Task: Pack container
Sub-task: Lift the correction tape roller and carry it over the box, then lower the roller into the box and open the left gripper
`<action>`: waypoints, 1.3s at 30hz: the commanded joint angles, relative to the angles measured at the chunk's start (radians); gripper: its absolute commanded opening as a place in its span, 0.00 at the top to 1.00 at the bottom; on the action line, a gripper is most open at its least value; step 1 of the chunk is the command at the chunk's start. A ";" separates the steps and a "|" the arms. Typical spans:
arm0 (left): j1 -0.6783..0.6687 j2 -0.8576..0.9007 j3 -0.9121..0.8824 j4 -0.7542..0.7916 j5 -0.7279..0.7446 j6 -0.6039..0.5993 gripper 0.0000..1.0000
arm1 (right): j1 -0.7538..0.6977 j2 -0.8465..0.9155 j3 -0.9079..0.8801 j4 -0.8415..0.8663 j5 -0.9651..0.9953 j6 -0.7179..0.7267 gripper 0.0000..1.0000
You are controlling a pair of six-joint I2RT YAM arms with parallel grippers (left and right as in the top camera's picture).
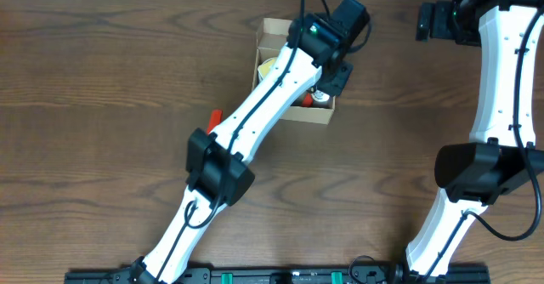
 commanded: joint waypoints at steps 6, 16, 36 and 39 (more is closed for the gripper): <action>0.005 0.090 0.012 0.034 -0.037 -0.040 0.95 | 0.003 0.006 0.000 -0.001 0.000 0.010 0.01; 0.020 0.154 0.012 0.028 -0.033 -0.092 0.94 | 0.003 0.006 0.000 -0.001 0.000 0.010 0.01; 0.038 0.022 0.021 0.004 -0.116 -0.035 0.33 | 0.003 0.006 0.000 -0.001 0.000 0.010 0.01; 0.038 -0.027 0.021 0.002 -0.137 -0.032 0.36 | 0.003 0.006 0.000 -0.001 0.000 0.010 0.01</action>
